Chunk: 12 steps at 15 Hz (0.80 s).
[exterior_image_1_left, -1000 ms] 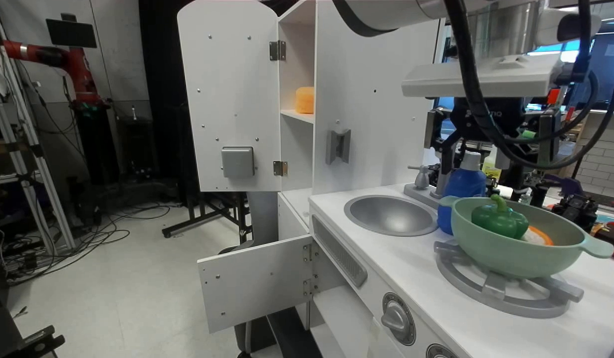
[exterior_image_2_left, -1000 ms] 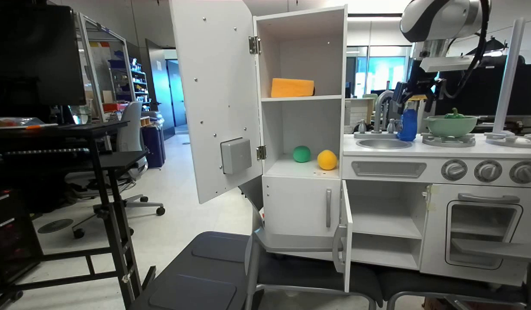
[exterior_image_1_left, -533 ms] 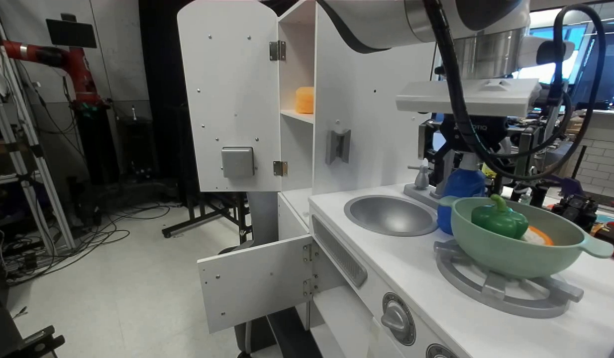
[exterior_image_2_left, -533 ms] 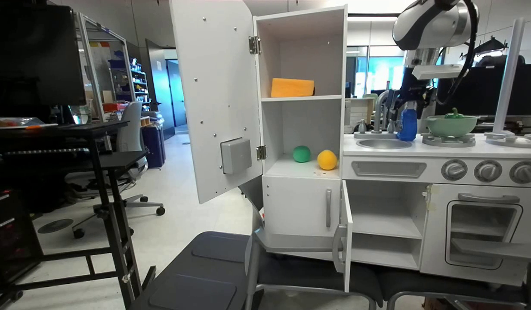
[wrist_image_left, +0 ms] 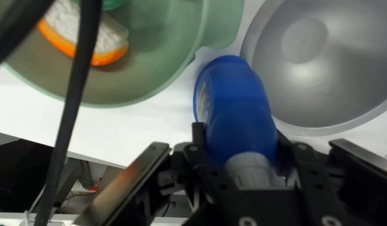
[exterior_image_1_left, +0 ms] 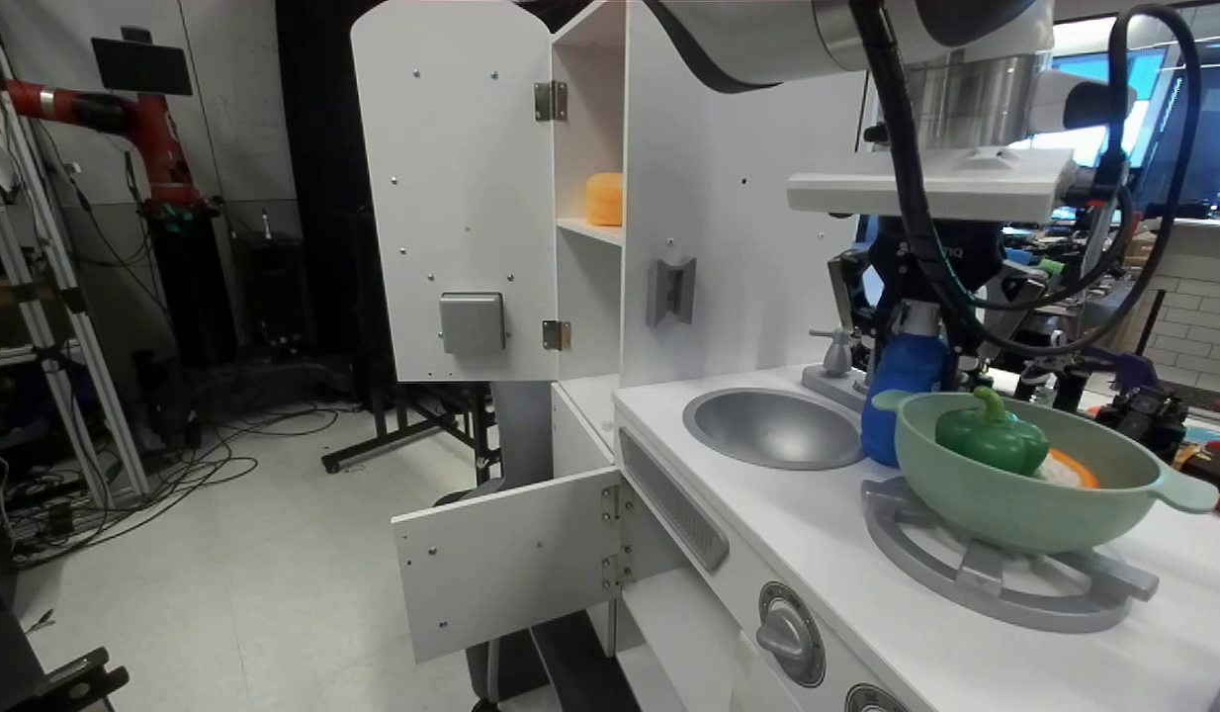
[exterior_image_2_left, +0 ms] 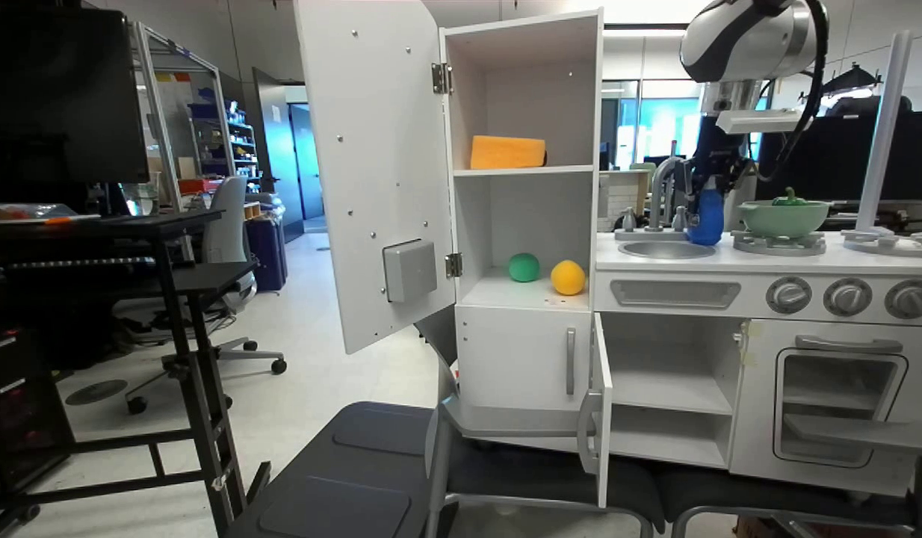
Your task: Open the left top cabinet door, then put the blue bottle and the green pepper in the bottom compartment of the cabinet
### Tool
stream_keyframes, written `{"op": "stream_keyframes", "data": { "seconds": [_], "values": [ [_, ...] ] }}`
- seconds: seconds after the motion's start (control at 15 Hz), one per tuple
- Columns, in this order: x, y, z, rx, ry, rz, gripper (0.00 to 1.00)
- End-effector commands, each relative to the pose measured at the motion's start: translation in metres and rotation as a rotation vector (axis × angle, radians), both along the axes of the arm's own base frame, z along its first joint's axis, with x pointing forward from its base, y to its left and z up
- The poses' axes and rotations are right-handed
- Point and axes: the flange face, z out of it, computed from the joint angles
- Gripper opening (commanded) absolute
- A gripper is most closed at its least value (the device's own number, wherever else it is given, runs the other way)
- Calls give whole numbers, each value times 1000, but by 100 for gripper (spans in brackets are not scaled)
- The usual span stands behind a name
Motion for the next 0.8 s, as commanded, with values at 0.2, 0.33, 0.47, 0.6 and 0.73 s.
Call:
{"op": "stream_keyframes", "data": {
  "seconds": [0.2,0.33,0.47,0.6,0.73],
  "values": [
    [-1,8,57,15,-71,18,23],
    [-3,20,84,10,-100,26,23],
    [-7,40,106,15,-110,61,23],
    [-19,73,121,36,-86,139,23],
    [-30,108,127,59,-44,237,23]
  ]
}}
